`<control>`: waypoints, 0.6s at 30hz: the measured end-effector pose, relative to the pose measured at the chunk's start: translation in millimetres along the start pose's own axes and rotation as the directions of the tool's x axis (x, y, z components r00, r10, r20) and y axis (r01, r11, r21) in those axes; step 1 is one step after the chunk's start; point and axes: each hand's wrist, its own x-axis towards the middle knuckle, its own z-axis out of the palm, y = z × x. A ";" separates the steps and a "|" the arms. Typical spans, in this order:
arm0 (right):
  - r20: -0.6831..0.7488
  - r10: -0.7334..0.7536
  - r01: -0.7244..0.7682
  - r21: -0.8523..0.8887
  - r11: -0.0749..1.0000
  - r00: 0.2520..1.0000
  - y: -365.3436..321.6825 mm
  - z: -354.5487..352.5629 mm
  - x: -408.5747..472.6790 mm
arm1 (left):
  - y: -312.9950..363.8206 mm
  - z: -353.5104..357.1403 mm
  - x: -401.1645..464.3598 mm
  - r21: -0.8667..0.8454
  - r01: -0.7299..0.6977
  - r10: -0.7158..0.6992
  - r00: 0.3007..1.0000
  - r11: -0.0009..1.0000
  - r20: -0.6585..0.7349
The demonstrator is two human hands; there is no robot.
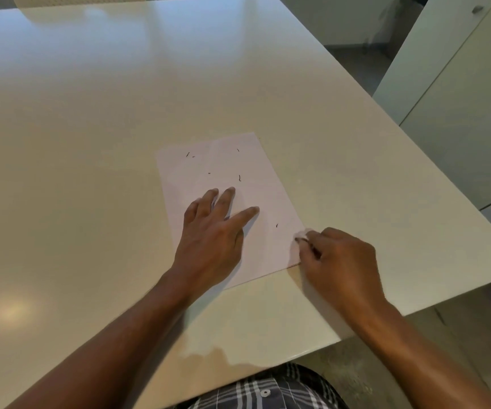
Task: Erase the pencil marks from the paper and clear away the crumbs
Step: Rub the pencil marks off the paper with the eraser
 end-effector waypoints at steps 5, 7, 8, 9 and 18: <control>0.132 -0.176 0.166 0.086 0.982 0.975 -48.9 8.7 -34.1 | 0.6 -1.2 0.1 0.005 0.001 -0.001 1.000 1.000 0.005; 0.117 -0.152 0.139 0.111 0.984 0.982 -34.6 7.6 -28.3 | 1.1 -1.1 0.7 0.003 0.001 -0.001 1.000 1.000 0.007; 0.071 -0.090 0.083 0.093 0.992 0.993 -20.0 6.1 -20.4 | 1.1 -0.9 0.8 -0.001 0.001 -0.001 1.000 1.000 0.005; 0.018 -0.029 0.028 0.056 0.998 0.999 -6.2 3.6 -11.6 | 0.7 -0.7 0.9 -0.002 0.001 -0.001 1.000 1.000 0.002; 0.083 -0.130 0.126 0.060 0.990 0.988 -21.0 9.0 -11.8 | 2.2 -2.8 -0.4 0.015 -0.007 0.007 1.000 1.000 0.007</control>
